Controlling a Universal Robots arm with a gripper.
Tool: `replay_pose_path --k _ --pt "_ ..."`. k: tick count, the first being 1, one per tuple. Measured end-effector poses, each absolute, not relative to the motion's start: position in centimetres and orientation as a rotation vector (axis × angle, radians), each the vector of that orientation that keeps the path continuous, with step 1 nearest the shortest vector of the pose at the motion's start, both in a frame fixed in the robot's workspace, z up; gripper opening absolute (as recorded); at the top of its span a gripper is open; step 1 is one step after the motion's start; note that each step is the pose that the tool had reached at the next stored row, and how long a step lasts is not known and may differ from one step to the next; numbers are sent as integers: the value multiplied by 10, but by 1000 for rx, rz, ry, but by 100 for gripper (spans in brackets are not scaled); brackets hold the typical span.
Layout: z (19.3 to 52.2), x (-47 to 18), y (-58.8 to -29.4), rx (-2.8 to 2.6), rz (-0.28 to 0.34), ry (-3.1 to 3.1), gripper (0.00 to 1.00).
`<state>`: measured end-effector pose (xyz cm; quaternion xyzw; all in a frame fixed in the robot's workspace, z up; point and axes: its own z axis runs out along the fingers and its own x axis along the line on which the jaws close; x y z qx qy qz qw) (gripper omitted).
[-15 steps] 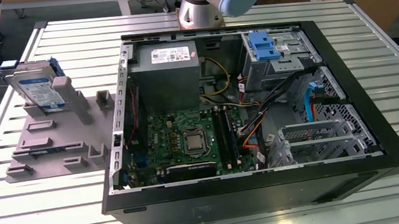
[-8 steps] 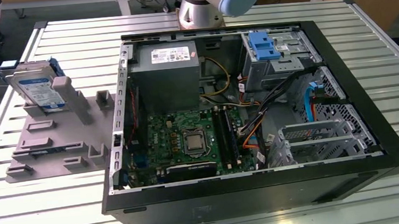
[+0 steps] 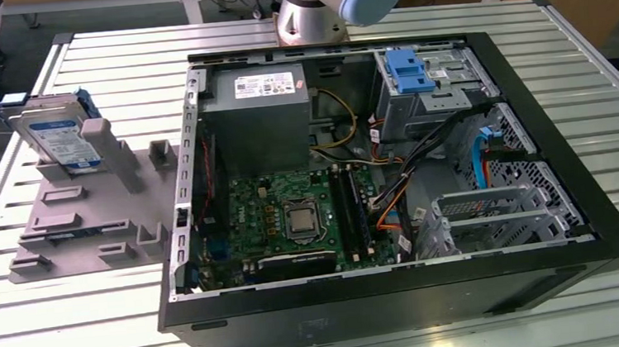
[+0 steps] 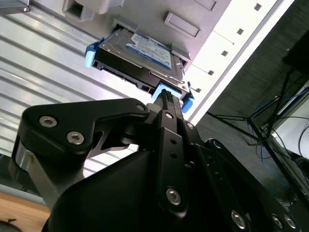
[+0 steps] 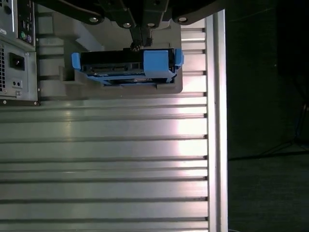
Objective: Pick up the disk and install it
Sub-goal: 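Pick up the disk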
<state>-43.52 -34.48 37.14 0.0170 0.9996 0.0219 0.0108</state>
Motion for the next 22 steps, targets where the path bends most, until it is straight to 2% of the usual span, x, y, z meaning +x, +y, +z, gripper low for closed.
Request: replay_pose_path --k 22 --pt "371 -435 -345 -390 69 3101 11"
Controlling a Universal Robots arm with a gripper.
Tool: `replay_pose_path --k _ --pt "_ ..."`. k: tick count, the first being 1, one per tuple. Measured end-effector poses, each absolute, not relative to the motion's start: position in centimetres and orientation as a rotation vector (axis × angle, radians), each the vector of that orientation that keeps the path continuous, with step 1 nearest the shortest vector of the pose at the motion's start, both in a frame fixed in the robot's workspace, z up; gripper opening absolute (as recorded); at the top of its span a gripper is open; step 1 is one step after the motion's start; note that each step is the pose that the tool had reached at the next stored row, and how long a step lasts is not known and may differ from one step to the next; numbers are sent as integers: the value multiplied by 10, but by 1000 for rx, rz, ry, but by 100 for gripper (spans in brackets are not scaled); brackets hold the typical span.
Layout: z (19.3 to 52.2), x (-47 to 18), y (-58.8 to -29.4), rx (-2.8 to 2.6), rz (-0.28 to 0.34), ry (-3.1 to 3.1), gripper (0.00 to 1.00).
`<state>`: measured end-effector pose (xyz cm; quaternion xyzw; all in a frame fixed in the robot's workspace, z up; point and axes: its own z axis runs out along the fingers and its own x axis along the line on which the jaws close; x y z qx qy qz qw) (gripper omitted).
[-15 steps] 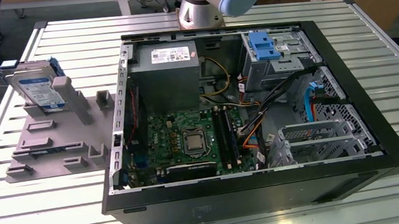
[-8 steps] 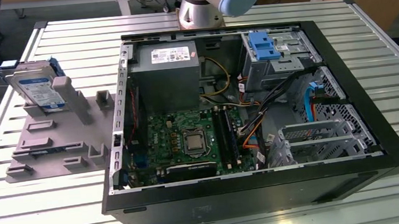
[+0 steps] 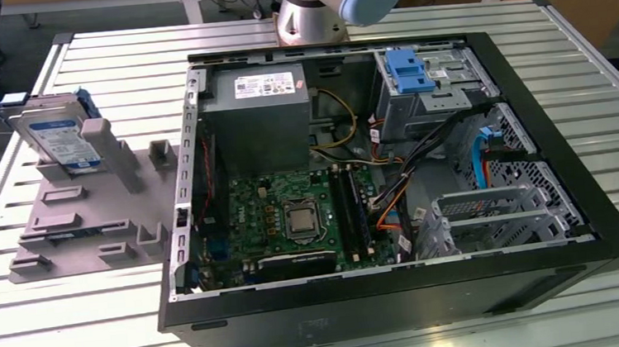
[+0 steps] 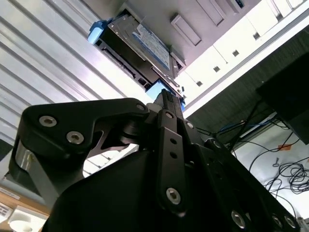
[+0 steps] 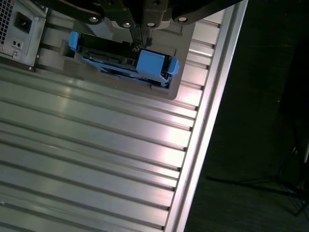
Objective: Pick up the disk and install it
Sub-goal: 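Pick up the disk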
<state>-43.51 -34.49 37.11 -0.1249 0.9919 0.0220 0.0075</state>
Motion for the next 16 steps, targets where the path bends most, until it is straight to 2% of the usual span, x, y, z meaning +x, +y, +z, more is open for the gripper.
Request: replay_pose_path --k 16 --pt "371 -435 -345 -405 67 3100 11"
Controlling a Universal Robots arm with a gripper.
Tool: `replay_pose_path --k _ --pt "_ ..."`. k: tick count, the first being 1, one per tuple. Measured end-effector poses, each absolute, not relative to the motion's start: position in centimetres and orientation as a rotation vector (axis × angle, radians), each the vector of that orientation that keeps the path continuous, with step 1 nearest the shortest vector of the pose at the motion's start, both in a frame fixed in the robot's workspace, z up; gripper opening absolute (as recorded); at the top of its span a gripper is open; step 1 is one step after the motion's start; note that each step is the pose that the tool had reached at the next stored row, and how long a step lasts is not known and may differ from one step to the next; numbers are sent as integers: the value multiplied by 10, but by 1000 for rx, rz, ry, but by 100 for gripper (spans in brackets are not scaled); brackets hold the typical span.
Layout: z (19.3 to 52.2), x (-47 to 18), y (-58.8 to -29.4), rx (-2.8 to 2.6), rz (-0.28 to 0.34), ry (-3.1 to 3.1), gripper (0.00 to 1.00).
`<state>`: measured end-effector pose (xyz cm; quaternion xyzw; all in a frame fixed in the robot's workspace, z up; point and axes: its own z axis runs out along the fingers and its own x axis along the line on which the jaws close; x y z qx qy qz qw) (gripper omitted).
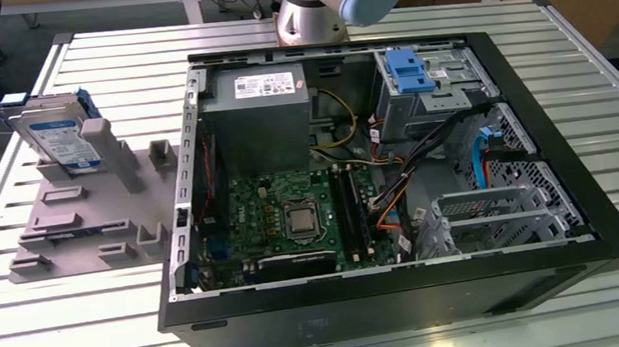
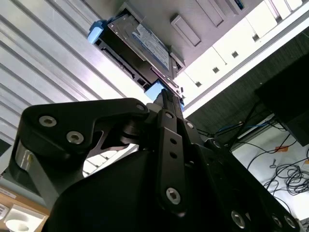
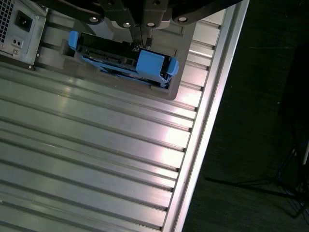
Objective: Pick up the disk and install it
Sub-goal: 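Pick up the disk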
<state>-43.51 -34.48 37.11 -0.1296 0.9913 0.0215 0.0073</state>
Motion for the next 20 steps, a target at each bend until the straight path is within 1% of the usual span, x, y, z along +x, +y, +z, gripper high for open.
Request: replay_pose_path --k 20 --pt "368 -435 -345 -920 70 2996 11"
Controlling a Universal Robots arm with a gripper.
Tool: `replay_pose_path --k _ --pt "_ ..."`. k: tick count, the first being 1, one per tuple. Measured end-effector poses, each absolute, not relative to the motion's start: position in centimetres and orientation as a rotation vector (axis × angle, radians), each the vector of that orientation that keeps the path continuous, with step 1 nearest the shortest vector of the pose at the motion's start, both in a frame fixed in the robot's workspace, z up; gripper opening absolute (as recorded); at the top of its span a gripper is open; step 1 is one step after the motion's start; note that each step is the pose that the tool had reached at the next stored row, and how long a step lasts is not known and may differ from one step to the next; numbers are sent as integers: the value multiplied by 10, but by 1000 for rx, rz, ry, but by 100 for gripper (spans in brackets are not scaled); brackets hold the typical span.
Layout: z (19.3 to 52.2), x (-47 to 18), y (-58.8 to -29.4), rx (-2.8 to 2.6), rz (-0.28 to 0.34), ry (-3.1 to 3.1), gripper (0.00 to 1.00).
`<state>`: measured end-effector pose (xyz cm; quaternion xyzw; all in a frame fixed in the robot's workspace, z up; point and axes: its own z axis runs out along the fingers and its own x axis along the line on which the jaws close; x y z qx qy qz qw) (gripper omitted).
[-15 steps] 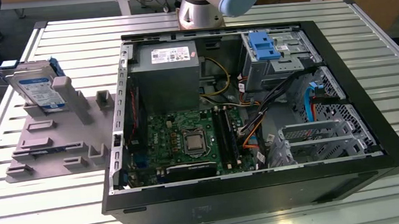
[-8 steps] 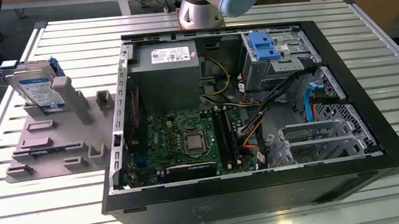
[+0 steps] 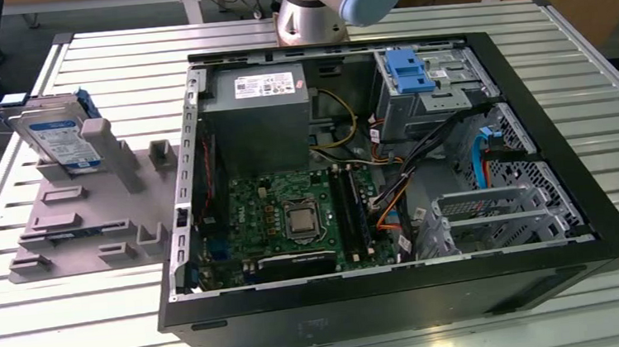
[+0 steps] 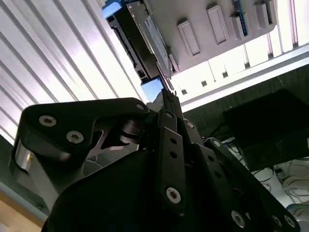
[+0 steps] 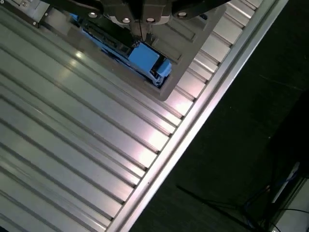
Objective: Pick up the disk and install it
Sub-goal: 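Pick up the disk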
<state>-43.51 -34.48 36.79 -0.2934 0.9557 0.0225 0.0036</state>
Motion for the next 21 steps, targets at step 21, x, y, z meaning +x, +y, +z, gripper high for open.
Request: replay_pose_path --k 21 --pt "363 -435 -345 -1377 44 2812 11"
